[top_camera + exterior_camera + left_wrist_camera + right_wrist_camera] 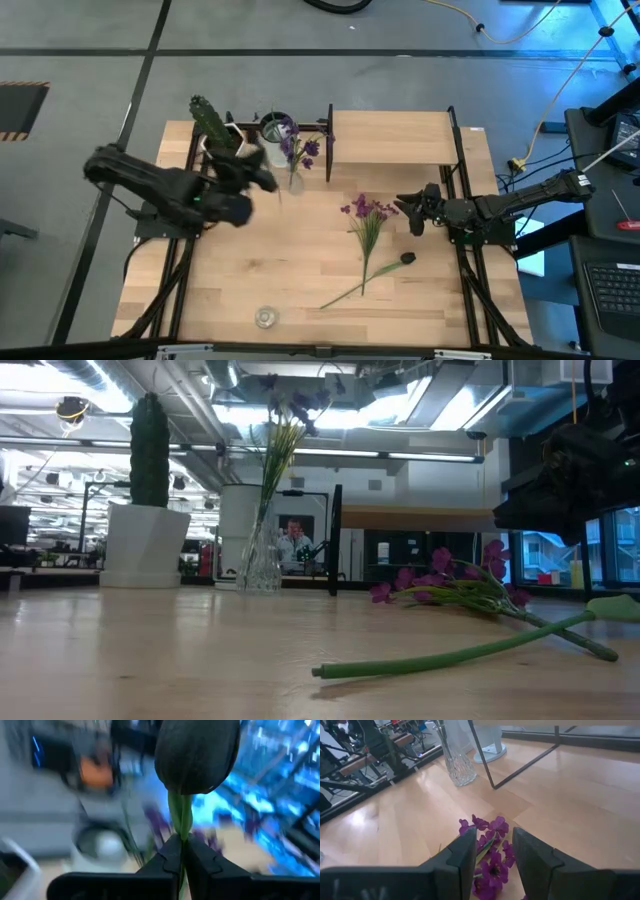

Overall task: Pick and place flowers into a vace then onto a shelf
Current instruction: Put the left black flower into the top transparent vase

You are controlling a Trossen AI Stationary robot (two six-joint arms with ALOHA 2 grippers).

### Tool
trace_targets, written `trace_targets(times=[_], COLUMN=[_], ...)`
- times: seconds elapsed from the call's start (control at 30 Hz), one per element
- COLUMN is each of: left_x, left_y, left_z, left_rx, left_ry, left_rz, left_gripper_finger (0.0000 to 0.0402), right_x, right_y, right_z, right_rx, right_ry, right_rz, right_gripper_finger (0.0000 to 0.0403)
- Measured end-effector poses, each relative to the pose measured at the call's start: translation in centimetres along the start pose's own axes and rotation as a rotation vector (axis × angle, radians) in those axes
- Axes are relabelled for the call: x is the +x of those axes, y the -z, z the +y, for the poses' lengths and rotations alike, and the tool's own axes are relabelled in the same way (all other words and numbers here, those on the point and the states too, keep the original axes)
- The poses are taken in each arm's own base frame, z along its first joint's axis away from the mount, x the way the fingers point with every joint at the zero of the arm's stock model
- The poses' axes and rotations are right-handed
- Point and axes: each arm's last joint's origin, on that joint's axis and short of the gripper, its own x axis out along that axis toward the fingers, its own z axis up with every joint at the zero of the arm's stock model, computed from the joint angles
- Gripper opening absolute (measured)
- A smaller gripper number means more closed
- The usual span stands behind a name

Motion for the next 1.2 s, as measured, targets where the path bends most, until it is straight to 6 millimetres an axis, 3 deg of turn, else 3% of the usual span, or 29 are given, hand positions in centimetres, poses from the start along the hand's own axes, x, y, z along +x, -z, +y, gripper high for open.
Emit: trace_targets(times=[0.13, 0.23, 0.6, 0.77, 0.97, 1.1, 1.2], left_x=[-1.3, -1.4, 0.9, 1.2, 1.0, 0.9, 0.8], left_y=[-2.6, -3.5, -3.5, -3.9, -6.1, -8.5, -10.0], left_z=[1.6, 2.4, 2.6, 2.2, -0.2, -1.7, -1.7], left_rx=[0.053, 0.034, 0.053, 0.050, 0.109, 0.167, 0.195], left_ry=[-0.033, -0.038, -0.147, -0.119, 0.102, 0.345, 0.435], left_rz=[-0.143, -0.155, -0.186, -0.125, -0.041, -0.116, -0.207], left_gripper_finger=[0.0006, 0.0005, 0.0005, 0.0005, 0.0004, 0.0005, 0.0005], right_x=[0.0, 0.0, 0.0, 0.0, 0.0, 0.0, 0.0], right_y=[0.0, 0.0, -0.2, -0.2, -0.2, -0.2, -0.2], right_z=[0.0, 0.0, -0.3, -0.3, -0.3, -0.3, -0.3], right_rx=[0.019, 0.019, 0.042, 0.043, 0.043, 0.043, 0.043], right_ry=[0.007, 0.018, 0.115, 0.116, 0.116, 0.115, 0.115], right_rz=[-0.004, -0.013, -0.084, -0.085, -0.085, -0.084, -0.084], right_gripper_finger=[0.0130, 0.0130, 0.0130, 0.0130, 0.0130, 0.0130, 0.0130])
